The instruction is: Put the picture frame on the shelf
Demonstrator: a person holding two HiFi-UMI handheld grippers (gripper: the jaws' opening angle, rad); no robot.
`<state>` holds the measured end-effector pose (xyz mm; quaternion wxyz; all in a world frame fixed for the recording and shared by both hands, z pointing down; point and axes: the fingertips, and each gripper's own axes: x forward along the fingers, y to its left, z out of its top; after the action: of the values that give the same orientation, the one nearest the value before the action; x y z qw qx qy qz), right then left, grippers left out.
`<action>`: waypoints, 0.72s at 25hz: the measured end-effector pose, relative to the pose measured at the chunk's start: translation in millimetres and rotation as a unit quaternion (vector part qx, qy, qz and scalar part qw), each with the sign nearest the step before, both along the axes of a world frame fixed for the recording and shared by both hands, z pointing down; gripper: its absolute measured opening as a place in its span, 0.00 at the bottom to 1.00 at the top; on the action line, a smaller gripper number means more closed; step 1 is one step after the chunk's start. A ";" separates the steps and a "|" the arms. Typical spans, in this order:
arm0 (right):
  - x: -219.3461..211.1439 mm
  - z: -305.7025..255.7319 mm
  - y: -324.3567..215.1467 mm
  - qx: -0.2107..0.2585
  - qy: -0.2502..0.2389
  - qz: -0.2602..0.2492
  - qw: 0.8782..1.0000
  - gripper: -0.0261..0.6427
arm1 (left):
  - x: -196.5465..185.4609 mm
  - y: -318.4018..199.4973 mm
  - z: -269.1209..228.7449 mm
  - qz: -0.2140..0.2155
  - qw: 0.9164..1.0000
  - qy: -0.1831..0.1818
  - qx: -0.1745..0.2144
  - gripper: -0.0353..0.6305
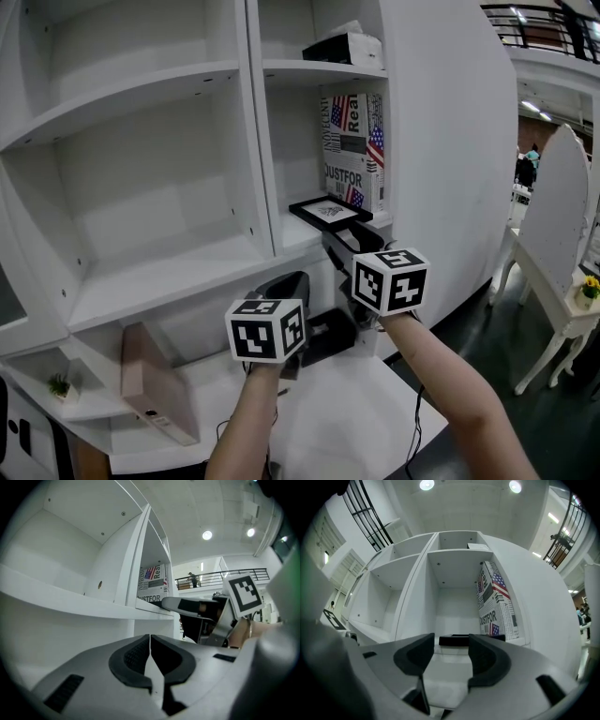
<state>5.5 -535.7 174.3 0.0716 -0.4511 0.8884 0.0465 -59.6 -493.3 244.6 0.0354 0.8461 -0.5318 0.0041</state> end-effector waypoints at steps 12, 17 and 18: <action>9.4 0.6 24.4 0.009 -0.032 -0.009 0.999 0.36 | -3.1 9.2 4.5 -0.005 1.000 0.004 0.009 0.08; 29.8 11.8 45.1 0.005 -0.041 -0.009 0.999 0.33 | -0.3 15.8 9.4 -0.007 1.000 0.012 0.009 0.08; 34.3 15.7 49.1 0.003 -0.044 -0.007 0.999 0.31 | 1.2 17.6 10.5 -0.006 1.000 0.015 0.009 0.08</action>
<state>39.8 -486.6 190.0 0.1122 -0.4460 0.8875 0.0283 -58.3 -475.7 255.1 0.0359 0.8429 -0.5367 -0.0137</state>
